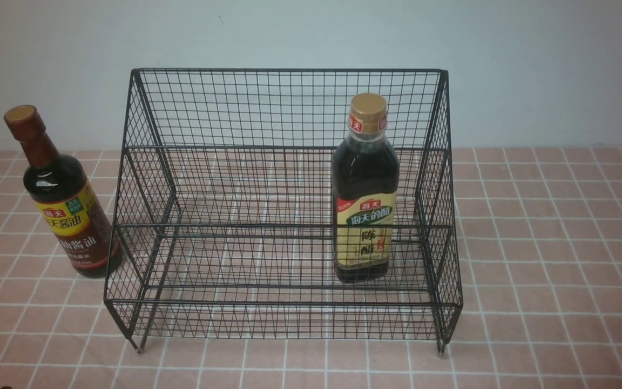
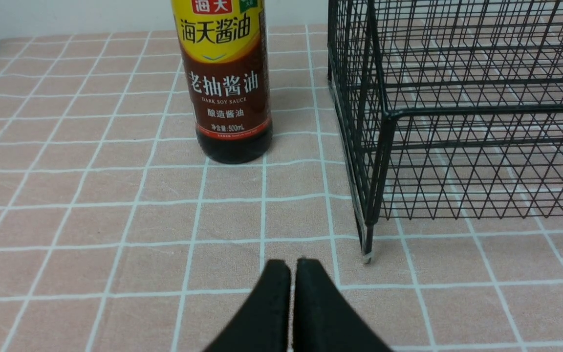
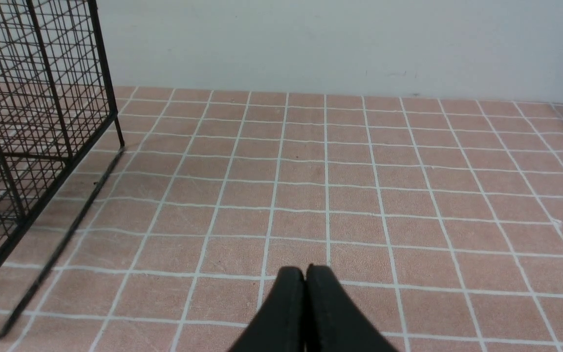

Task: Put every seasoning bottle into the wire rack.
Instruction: Use the left arm to grab the condiment bottle closest to it

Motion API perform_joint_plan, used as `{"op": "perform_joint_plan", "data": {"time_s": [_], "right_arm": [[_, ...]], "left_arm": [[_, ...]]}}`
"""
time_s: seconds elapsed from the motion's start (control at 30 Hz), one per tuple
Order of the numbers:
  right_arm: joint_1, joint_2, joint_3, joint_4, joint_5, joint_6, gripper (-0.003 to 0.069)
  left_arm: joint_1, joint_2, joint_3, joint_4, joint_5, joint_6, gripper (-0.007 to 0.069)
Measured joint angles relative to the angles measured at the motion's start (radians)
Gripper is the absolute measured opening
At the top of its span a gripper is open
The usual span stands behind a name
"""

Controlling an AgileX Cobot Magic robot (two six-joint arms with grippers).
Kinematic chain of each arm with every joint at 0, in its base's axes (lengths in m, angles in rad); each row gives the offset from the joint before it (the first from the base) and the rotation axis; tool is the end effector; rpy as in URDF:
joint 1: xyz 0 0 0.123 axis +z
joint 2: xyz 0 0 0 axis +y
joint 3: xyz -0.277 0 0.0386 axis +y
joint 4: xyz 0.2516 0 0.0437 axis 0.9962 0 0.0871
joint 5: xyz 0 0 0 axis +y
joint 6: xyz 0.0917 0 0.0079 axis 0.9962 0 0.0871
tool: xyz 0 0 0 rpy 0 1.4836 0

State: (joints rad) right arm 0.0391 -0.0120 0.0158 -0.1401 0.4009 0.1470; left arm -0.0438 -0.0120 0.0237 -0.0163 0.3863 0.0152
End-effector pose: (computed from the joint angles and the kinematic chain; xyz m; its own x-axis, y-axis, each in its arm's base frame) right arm 0.0618 -0.0026 0.1725 -0.3083 0.0058 -0.9513 0.0183 0.9998 0.0002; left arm 0.0622 -0.0033 0.1708 -0.3055 0.0135 -0.9521 0.0497 0.9988 -0.0018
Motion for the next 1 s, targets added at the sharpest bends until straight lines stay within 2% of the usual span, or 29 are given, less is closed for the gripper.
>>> {"op": "perform_joint_plan", "data": {"time_s": [1.0], "right_arm": [[0.0, 0.0, 0.0, 0.0, 0.0, 0.0, -0.0013]], "left_arm": [[0.0, 0.0, 0.001, 0.016, -0.008, 0.004, -0.0004]]}}
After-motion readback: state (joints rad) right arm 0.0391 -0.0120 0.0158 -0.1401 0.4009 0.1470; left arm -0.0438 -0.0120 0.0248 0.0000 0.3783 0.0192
